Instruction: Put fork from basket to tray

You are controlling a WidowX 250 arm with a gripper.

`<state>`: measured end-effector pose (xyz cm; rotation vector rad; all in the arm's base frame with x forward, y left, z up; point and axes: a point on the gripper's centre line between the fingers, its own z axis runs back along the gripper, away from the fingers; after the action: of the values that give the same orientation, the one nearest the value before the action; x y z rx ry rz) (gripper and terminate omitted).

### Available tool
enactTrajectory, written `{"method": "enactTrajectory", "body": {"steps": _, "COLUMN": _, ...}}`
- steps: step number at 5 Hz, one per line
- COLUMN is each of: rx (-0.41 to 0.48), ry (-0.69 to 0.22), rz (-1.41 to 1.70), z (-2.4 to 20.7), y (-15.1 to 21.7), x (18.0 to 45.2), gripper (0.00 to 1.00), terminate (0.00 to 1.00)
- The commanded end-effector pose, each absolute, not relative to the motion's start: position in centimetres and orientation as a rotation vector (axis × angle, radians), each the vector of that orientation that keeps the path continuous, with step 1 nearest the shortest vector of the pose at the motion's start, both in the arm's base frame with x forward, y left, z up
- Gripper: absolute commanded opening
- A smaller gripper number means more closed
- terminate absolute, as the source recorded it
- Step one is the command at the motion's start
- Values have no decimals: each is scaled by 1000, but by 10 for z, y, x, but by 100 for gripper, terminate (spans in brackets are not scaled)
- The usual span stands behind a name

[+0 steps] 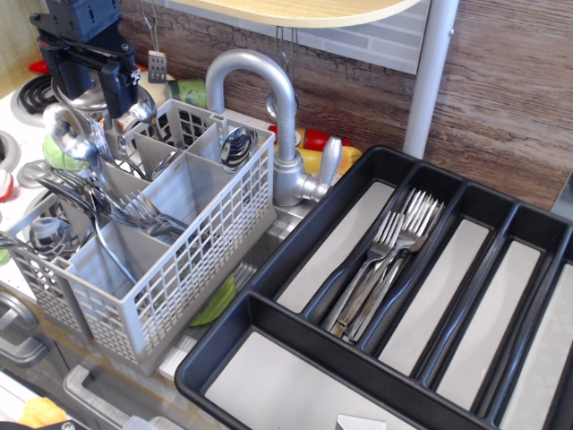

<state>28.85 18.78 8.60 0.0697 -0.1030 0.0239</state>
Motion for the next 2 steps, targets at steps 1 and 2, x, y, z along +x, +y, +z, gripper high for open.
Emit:
{"method": "enactTrajectory", "body": {"steps": 1, "rx": 70, "ry": -103, "rz": 24, "z": 86, "y": 188, "x": 289, "gripper": 100, "terminate": 0}}
{"method": "enactTrajectory", "body": {"steps": 2, "rx": 92, "ry": -143, "rz": 18, "z": 74, "y": 196, "x": 285, "gripper": 100, "terminate": 0}}
